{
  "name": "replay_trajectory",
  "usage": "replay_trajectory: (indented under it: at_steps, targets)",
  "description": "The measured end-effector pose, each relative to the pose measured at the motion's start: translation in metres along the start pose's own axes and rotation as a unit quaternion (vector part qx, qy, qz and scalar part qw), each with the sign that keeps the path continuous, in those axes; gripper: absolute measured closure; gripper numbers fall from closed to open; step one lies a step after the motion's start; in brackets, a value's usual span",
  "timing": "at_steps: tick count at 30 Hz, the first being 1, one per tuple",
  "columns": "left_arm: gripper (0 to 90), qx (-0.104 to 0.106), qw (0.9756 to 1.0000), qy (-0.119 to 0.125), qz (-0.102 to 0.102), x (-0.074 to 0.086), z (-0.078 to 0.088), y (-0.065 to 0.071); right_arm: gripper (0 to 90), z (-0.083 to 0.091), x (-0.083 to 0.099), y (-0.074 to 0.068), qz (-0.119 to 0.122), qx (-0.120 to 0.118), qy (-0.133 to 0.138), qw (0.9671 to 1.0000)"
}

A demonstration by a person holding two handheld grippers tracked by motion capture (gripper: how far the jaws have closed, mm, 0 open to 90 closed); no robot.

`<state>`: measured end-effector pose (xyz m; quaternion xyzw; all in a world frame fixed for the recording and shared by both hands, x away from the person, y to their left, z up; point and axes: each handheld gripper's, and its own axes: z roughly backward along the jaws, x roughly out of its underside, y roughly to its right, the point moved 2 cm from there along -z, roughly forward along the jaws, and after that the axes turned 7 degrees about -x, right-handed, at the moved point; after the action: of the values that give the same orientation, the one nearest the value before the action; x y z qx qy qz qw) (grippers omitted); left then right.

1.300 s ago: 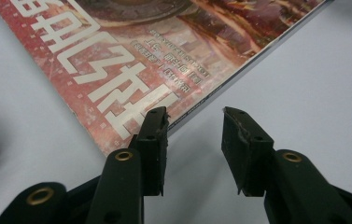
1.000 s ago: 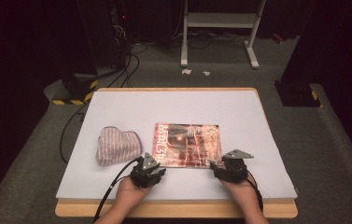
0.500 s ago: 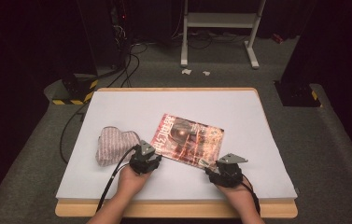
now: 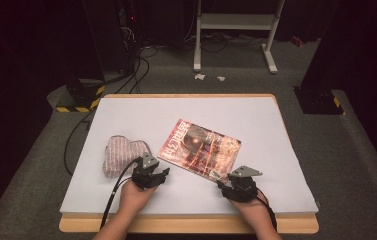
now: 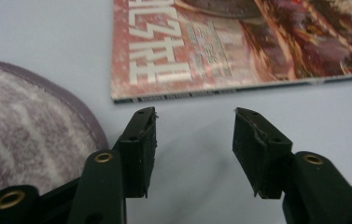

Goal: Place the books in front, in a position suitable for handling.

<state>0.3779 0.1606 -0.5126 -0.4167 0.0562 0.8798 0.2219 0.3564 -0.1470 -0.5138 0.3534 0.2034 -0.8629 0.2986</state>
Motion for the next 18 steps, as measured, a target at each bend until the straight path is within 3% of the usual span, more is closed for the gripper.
replay_trajectory:
  at_steps: [2, 8, 15, 18]
  targets:
    - [47.3, 0.005, 1.0000, 0.006, 0.004, 0.000, 0.002, 0.001, 48.5, -0.002, -0.001, -0.007, 0.009, -0.008, -0.002, 0.9999]
    - [44.5, 0.008, 0.9999, 0.007, -0.009, 0.000, 0.000, 0.009, 48.6, -0.015, -0.006, -0.034, 0.040, -0.034, -0.008, 0.9986]
    - [42.3, 0.010, 0.9999, 0.010, -0.009, -0.001, 0.000, 0.010, 48.7, -0.041, -0.021, -0.067, 0.086, -0.065, -0.014, 0.9940]
    - [42.1, 0.012, 0.9998, 0.011, -0.006, -0.001, 0.000, 0.010, 46.6, -0.042, -0.024, -0.070, 0.098, -0.065, -0.011, 0.9930]
